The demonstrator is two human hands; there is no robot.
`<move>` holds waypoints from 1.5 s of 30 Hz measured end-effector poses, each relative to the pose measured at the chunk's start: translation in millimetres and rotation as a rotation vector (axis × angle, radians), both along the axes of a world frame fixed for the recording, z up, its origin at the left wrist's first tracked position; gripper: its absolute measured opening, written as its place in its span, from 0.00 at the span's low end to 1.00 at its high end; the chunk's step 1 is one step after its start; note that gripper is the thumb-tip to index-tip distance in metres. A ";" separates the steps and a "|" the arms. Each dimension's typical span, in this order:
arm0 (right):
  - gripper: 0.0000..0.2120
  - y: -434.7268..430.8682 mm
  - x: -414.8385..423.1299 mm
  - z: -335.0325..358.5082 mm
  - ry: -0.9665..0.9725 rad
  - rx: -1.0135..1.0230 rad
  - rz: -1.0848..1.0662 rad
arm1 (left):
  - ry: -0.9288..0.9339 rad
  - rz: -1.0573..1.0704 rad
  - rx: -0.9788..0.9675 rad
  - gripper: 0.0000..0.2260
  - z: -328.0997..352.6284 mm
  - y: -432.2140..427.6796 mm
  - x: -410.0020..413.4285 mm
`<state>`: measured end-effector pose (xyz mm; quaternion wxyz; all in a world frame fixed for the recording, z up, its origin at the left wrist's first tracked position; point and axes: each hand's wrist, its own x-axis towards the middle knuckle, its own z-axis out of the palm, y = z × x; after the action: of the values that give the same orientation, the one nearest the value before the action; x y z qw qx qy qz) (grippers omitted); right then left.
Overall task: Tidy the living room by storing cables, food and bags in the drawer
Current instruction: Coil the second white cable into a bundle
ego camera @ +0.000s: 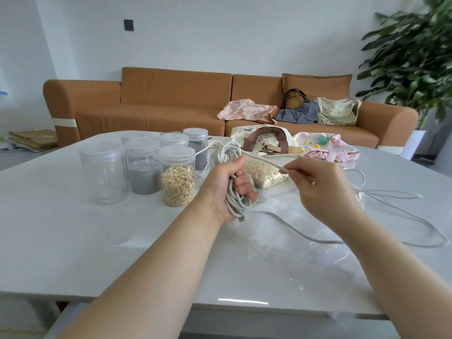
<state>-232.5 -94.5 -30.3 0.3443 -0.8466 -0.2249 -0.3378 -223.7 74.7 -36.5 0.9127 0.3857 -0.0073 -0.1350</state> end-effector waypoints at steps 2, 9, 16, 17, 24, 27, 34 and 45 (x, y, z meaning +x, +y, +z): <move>0.06 2.2 -2.4 -1.1 -0.065 -0.015 0.047 | -0.025 0.047 0.054 0.19 0.5 -3.8 -1.0; 0.09 5.1 -7.2 -2.6 -0.052 -0.012 0.133 | -0.116 0.195 0.169 0.11 0.2 -10.4 -2.3; 0.16 12.8 -14.5 -0.9 0.057 -0.012 0.219 | -0.158 0.212 0.286 0.08 -2.8 -11.4 -2.9; 0.15 14.4 -15.6 -0.5 0.078 -0.011 0.224 | -0.152 0.223 0.305 0.09 -3.0 -10.6 -2.8; 0.09 17.2 -16.2 -2.2 0.185 0.008 0.163 | -0.073 0.194 0.078 0.16 2.3 -4.8 -3.5; 0.10 17.7 -16.5 -2.3 0.235 -0.021 0.161 | -0.104 0.167 -0.089 0.16 5.0 -6.4 -5.3; 0.15 16.1 -15.5 0.1 0.326 -0.012 0.190 | -0.165 0.071 -0.258 0.15 9.0 -6.2 -14.6; 0.11 -1.3 -6.7 9.0 0.327 -0.086 0.153 | -0.134 0.128 -0.055 0.14 9.5 7.2 -3.4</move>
<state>-239.1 -95.8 -21.3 0.3642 -0.8847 -0.2439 -0.1584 -227.1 81.9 -27.0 0.9271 0.3684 -0.0474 -0.0501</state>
